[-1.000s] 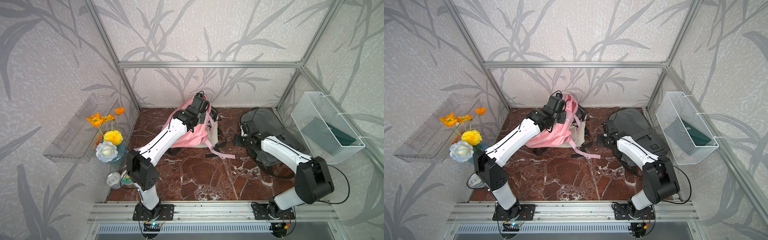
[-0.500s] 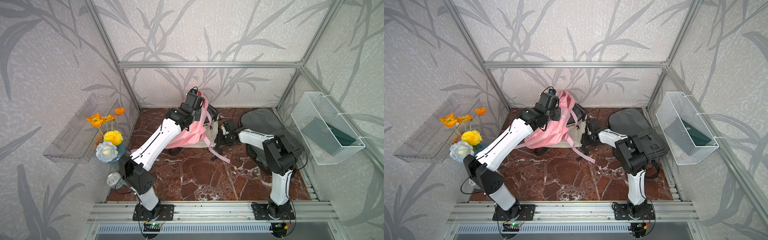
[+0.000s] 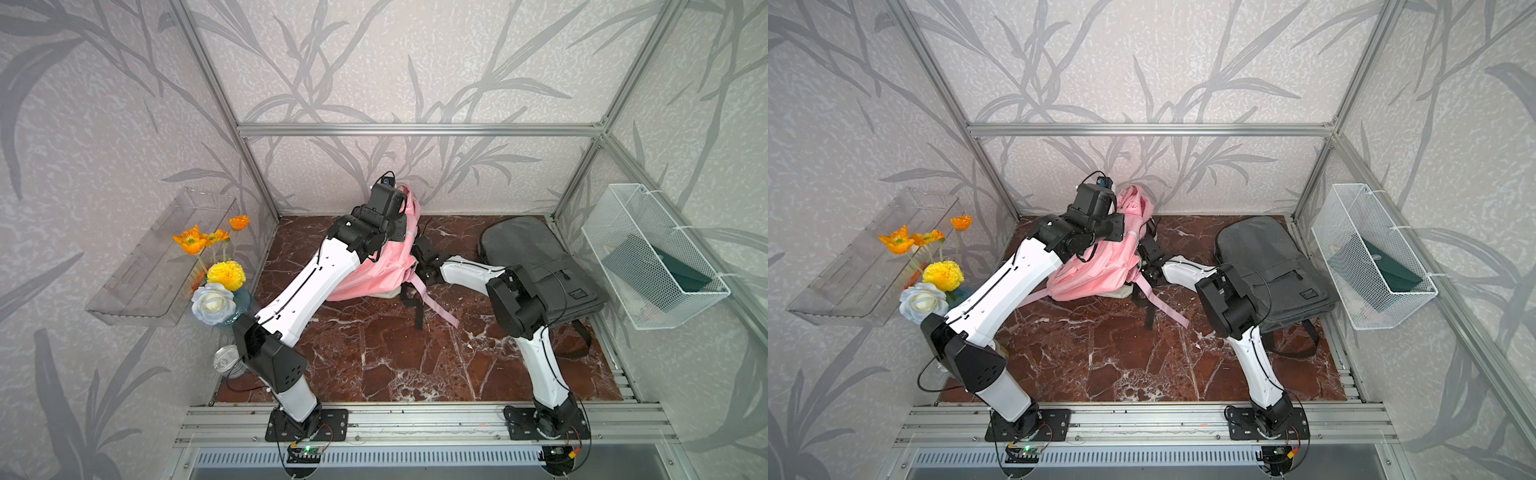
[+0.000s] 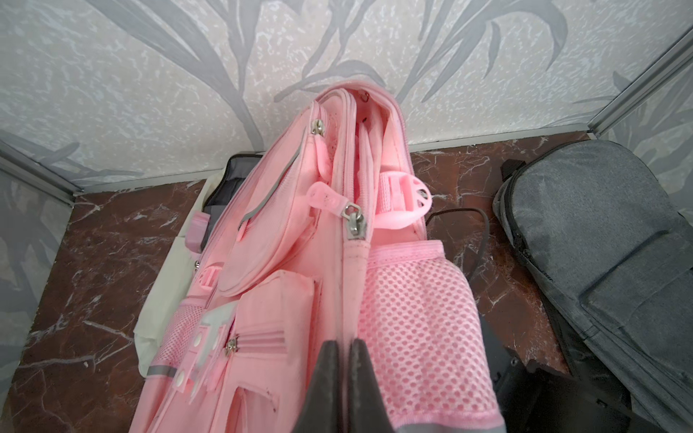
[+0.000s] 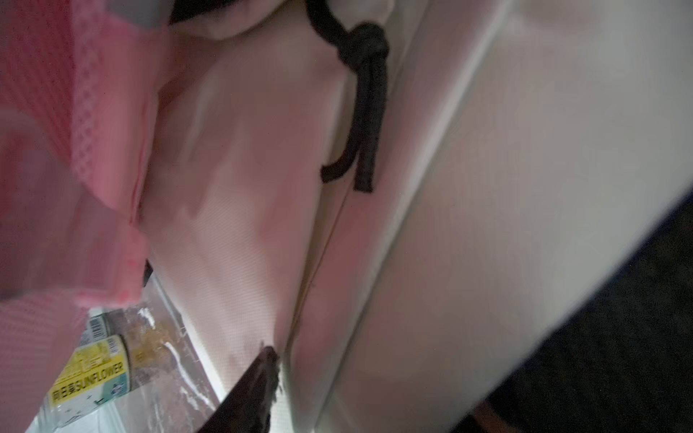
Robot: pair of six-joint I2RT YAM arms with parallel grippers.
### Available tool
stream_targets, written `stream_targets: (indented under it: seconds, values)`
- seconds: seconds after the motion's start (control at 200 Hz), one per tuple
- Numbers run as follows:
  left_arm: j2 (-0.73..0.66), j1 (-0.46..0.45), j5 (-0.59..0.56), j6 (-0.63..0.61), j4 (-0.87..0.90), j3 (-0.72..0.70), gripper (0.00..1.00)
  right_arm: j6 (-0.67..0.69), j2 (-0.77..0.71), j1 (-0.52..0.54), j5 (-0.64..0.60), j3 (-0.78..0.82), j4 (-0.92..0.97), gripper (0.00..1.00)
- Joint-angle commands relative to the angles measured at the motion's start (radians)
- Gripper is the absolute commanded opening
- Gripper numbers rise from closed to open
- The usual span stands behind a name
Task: Zip up the backpack
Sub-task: Place the backpack on the backpack.
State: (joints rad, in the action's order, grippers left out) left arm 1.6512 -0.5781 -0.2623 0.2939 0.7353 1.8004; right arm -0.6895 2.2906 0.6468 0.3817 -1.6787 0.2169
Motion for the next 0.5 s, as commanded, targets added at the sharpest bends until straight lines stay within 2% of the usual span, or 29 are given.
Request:
stream_targets:
  seconds: [0.0, 0.09, 0.22, 0.34, 0.495]
  values:
    - [-0.105, -0.008, -0.030, 0.024, -0.142, -0.070, 0.00, -0.044, -0.027, -0.021, -0.007, 0.062, -0.005, 0.57]
    - [-0.135, -0.005, -0.069, 0.030, -0.165, -0.149, 0.00, -0.075, -0.127, -0.079, -0.020, 0.217, -0.060, 0.60]
    - [-0.186, 0.008, -0.035, 0.067, -0.252, -0.270, 0.00, -0.056, -0.315, -0.149, -0.082, 0.416, -0.077, 0.63]
    - [-0.172, 0.000, 0.122, 0.088, -0.319, -0.305, 0.00, -0.010, -0.477, -0.190, -0.168, 0.536, -0.021, 0.64]
    - [-0.060, -0.045, 0.313, 0.159, -0.380, -0.329, 0.00, 0.013, -0.662, -0.259, -0.191, 0.658, 0.010, 0.64]
